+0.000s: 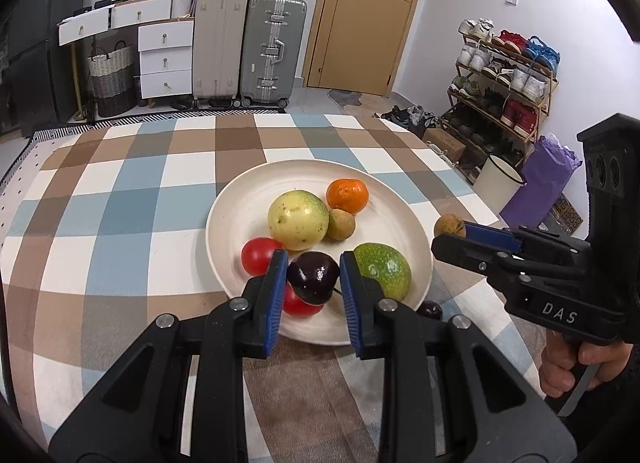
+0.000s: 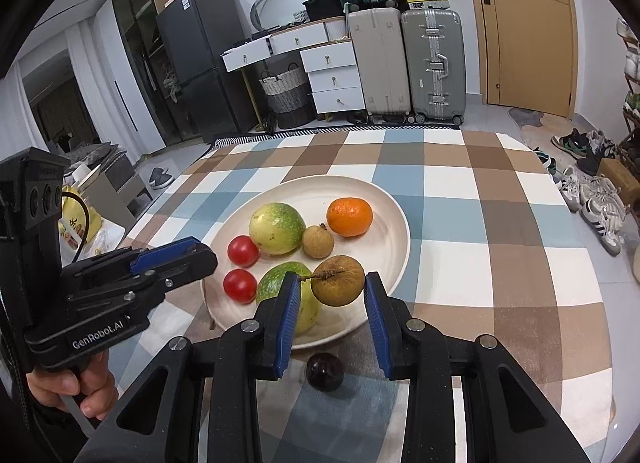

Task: Organize fruits
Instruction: 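Lower the cherry and pear into the plate and open both grippers, then move the left gripper to the last mandarin and close on it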

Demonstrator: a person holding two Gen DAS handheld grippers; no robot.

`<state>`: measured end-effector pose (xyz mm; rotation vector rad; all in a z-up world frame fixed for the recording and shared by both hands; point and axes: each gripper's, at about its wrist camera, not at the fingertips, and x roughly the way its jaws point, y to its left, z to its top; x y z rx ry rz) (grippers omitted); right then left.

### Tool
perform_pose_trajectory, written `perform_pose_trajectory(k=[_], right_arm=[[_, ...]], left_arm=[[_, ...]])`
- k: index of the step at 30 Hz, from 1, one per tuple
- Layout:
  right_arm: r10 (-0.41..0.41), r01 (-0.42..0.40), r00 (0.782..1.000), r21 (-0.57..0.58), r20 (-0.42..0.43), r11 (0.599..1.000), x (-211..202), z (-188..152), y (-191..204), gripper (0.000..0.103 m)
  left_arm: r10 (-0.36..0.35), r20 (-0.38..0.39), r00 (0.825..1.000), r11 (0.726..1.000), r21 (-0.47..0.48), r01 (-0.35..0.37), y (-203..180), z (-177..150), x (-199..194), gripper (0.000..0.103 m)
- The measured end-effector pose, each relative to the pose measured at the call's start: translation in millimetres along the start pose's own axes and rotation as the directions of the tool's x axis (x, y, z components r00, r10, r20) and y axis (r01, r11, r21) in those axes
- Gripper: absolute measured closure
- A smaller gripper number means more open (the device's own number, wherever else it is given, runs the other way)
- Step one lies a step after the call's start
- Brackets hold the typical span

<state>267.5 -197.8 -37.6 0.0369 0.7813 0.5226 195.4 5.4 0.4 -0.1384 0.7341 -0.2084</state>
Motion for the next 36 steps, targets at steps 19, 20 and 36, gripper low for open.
perform_pose_trajectory(k=[19,20,36], right_arm=[[-0.065,0.063,0.997,0.031,0.045,0.998,-25.8,-0.9,-13.0,0.013],[-0.068,0.066,0.997,0.041,0.038,0.997,-27.2,-2.5,-15.4,0.010],[-0.080,0.079,0.997,0.055,0.018,0.995,-71.3,-32.5,-13.8,0.001]], left_arm=[[0.051,-0.001,0.999,0.999,-0.012,-0.051,3.4,-6.4,-10.3,0.020],[0.050,-0.001,0.999,0.999,-0.012,-0.050,3.3,-8.0,-14.5,0.017],[0.088,0.022,0.996,0.996,-0.010,-0.088,-9.2,-49.9,-82.9,0.001]])
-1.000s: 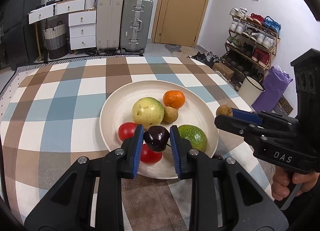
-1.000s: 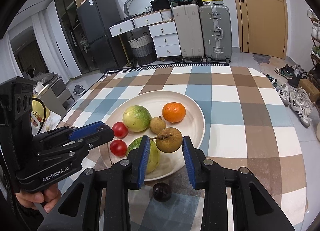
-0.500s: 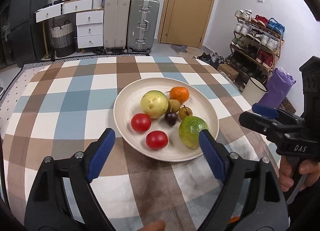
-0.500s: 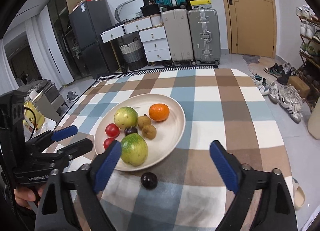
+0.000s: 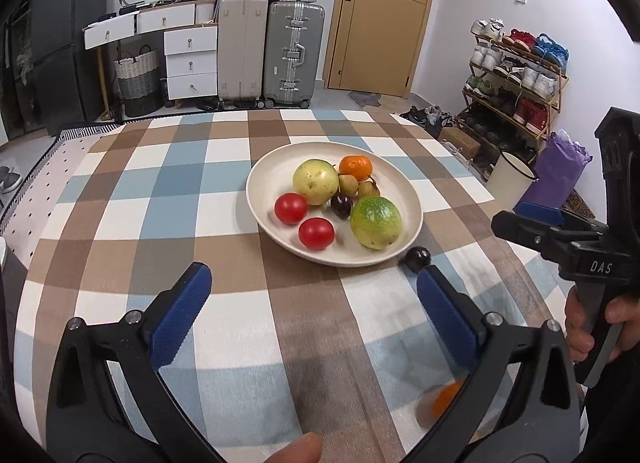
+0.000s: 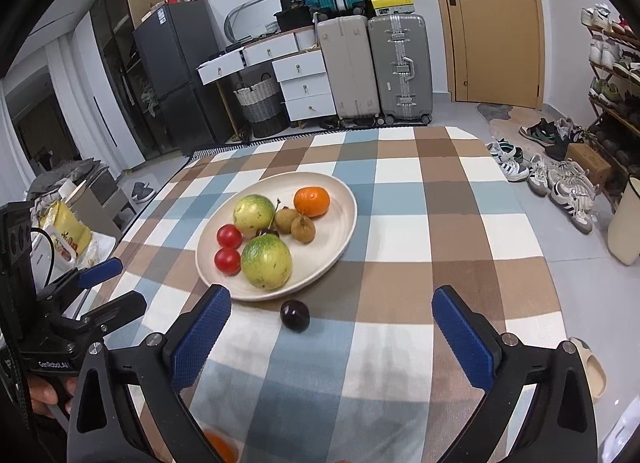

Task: Organize fruits
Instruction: 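Move the left gripper to the last mandarin and close on it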

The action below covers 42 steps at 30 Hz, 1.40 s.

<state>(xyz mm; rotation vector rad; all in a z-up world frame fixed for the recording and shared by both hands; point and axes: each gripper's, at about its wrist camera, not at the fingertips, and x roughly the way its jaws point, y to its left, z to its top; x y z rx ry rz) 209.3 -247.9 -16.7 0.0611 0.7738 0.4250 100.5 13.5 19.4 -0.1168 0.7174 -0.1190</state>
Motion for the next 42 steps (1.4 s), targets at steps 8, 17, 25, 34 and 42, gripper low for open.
perform_pose_trajectory(k=[8,17,25,34,42], right_arm=[[-0.023,0.021,0.999,-0.074,-0.025,0.997,-21.8,-18.1,17.1,0.001],[-0.044,0.039,0.997,-0.076,-0.056,0.996,-37.9,-43.2,17.5,0.001],[-0.056,0.051,0.995,-0.065,-0.087,0.997,-42.3,-65.6,14.3,0.001],[-0.094,0.096,0.989,0.012,-0.114,0.995,-46.0,-81.1,-10.0,0.001],[-0.109,0.114,0.983,0.024,-0.150,0.993,-39.5,-86.7,-18.0,0.001]], left_arm=[[0.002,0.008,1.000,1.000,0.019,-0.002,-13.4,-20.6,-29.8,0.001],[-0.037,-0.042,0.998,0.998,0.048,0.039,-41.0,-47.0,-38.0,0.001],[-0.064,-0.099,0.993,0.991,0.108,0.075,-68.2,-68.1,-29.7,0.001],[-0.076,-0.177,0.981,0.990,0.104,0.096,-84.5,-82.9,-8.1,0.001],[-0.084,-0.226,0.971,0.993,0.066,0.101,-85.5,-88.0,8.0,0.010]])
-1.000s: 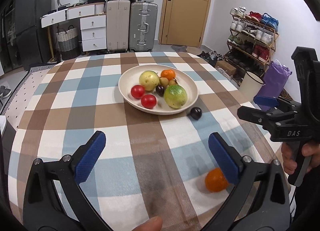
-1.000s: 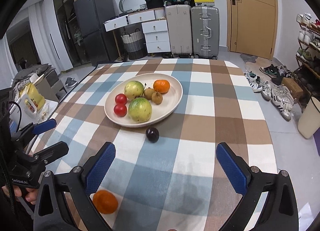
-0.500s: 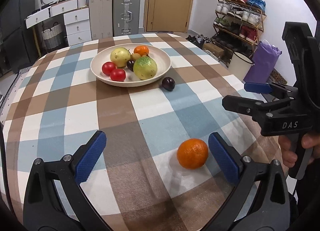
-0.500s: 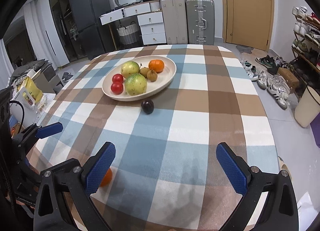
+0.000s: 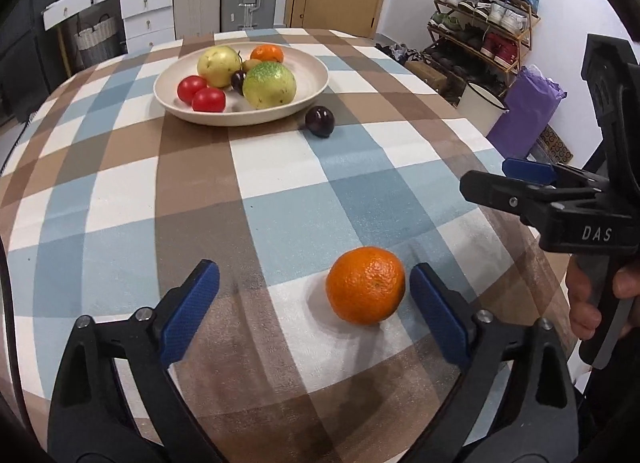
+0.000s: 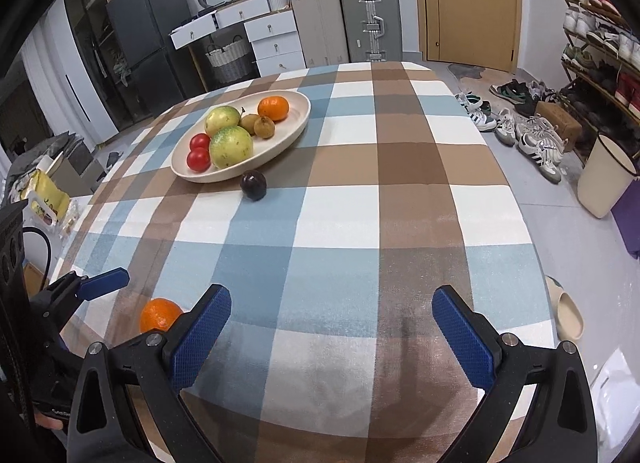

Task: Organize fruits
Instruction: 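Move the left gripper to the last mandarin and close on it, then grasp the dark plum with the right gripper while the left lifts the mandarin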

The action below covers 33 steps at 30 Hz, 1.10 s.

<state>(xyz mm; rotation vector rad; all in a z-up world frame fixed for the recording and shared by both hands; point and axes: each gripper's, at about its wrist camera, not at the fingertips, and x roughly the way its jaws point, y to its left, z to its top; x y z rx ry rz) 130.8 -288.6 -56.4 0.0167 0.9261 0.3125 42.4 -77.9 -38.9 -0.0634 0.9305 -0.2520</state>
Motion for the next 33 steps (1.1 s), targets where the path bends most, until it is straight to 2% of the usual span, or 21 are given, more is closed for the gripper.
perform_pose_trajectory(k=[3,6,7,8,10,13,16,33], right_arm=[[-0.002,0.002,1.000,0.013,0.004,1.000,0.9,2.9,-3.8,0.001],[0.003,-0.003,1.000,0.023,0.010,1.000,1.5,5.7,-5.0,0.001],[0.005,-0.005,1.000,0.023,0.010,1.000,2.2,6.2,-4.6,0.001],[0.006,-0.006,1.000,0.024,0.009,1.000,3.4,6.6,-4.0,0.001],[0.011,-0.011,1.000,0.027,0.004,1.000,5.5,6.4,-3.6,0.001],[0.018,-0.017,1.000,0.031,-0.006,0.999,11.4,7.1,-2.6,0.001],[0.031,-0.030,0.999,0.033,-0.012,0.999,16.6,9.1,-1.0,0.001],[0.087,-0.089,0.995,-0.039,-0.049,0.995,57.6,43.6,31.9,0.001]], left_arm=[[-0.003,-0.020,1.000,1.000,0.003,0.003,-2.9,-1.5,5.5,0.018],[-0.041,-0.026,0.999,0.999,0.003,0.042,-3.4,-3.0,6.3,0.033],[-0.061,-0.022,0.998,0.998,0.004,0.061,-3.3,-2.8,5.6,0.041],[-0.076,-0.019,0.997,0.997,0.005,0.076,-3.8,-2.7,4.4,0.053],[-0.128,-0.013,0.992,0.992,0.015,0.128,-5.0,-1.1,1.7,0.065],[-0.111,-0.009,0.994,0.993,0.032,0.111,-5.2,0.7,0.6,0.065],[-0.119,-0.004,0.993,0.993,0.010,0.119,1.5,2.7,-0.2,0.065],[-0.010,0.061,0.998,0.996,-0.092,0.015,58.8,26.9,-3.4,0.065]])
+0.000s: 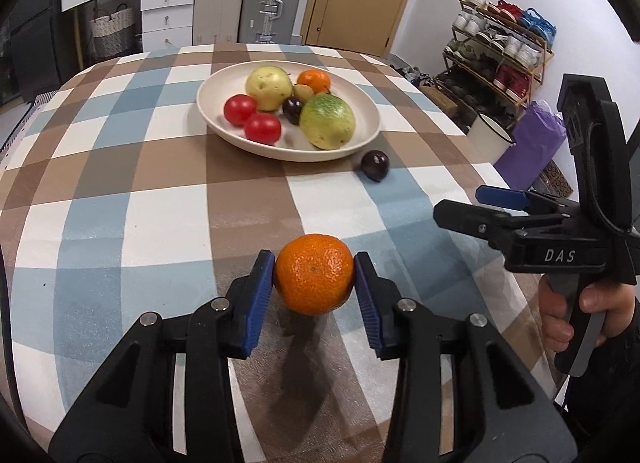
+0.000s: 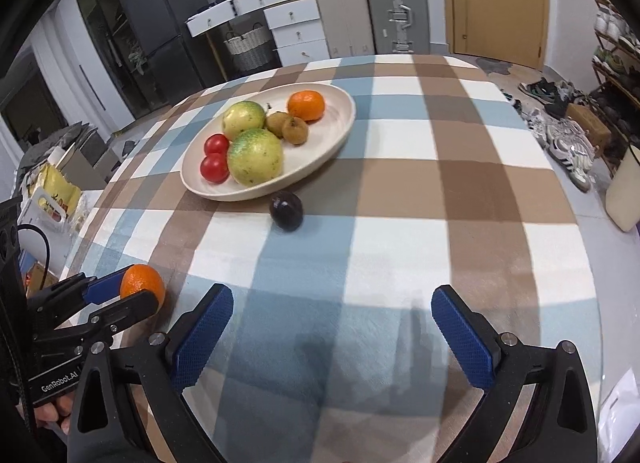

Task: Organize fruits
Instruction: 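Grasp the dark plum with the right gripper while the left lifts the mandarin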

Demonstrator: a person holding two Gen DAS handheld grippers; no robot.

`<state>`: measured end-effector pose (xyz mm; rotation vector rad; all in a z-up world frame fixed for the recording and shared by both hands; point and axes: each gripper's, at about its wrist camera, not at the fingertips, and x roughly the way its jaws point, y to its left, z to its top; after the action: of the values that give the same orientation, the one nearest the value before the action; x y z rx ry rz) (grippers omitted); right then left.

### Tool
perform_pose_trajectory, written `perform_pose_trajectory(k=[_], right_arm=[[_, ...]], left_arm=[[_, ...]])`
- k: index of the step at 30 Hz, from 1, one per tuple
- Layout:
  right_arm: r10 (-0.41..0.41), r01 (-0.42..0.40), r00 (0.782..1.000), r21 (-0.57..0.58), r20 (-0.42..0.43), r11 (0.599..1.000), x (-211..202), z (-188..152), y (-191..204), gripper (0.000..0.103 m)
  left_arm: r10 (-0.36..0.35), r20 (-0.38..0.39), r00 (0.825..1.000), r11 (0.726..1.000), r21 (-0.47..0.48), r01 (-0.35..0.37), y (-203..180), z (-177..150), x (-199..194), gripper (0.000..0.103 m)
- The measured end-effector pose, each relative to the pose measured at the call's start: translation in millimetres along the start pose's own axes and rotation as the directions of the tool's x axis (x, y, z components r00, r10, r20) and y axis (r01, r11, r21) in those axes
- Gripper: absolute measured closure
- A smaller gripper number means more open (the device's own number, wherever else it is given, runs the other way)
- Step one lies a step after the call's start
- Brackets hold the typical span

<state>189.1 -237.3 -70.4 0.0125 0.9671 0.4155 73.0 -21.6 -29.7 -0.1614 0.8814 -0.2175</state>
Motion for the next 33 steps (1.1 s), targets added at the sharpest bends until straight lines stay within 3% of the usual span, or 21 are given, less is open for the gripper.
perform_pose_trajectory(k=[3,7,20,30,33], right_arm=[[-0.013,0.012,1.000,-0.030,-0.010,0.999,14.4,11.2,9.5,0.004],[-0.053,0.051,0.998,-0.078,-0.024,0.996,34.7,24.5,18.7,0.015],[-0.040,0.040,0.999,-0.116,0.000,0.992,56.1,40.5,28.6,0.036],[-0.007,0.008,1.000,-0.127,0.009,0.992,58.4,41.1,30.3,0.070],[0.017,-0.015,1.000,-0.145,0.008,0.989,57.4,38.8,33.7,0.076]], left_arm=[[0.011,0.013,1.000,1.000,-0.020,-0.010,7.3,5.0,2.0,0.065],[0.023,0.025,0.999,0.999,-0.042,-0.022,14.2,10.4,3.2,0.065],[0.061,0.054,0.997,0.996,-0.065,-0.058,26.4,22.2,3.8,0.065],[0.075,0.064,0.995,0.996,-0.056,-0.071,21.5,30.5,11.7,0.065],[0.079,0.069,0.994,0.996,-0.052,-0.075,20.0,33.4,13.7,0.065]])
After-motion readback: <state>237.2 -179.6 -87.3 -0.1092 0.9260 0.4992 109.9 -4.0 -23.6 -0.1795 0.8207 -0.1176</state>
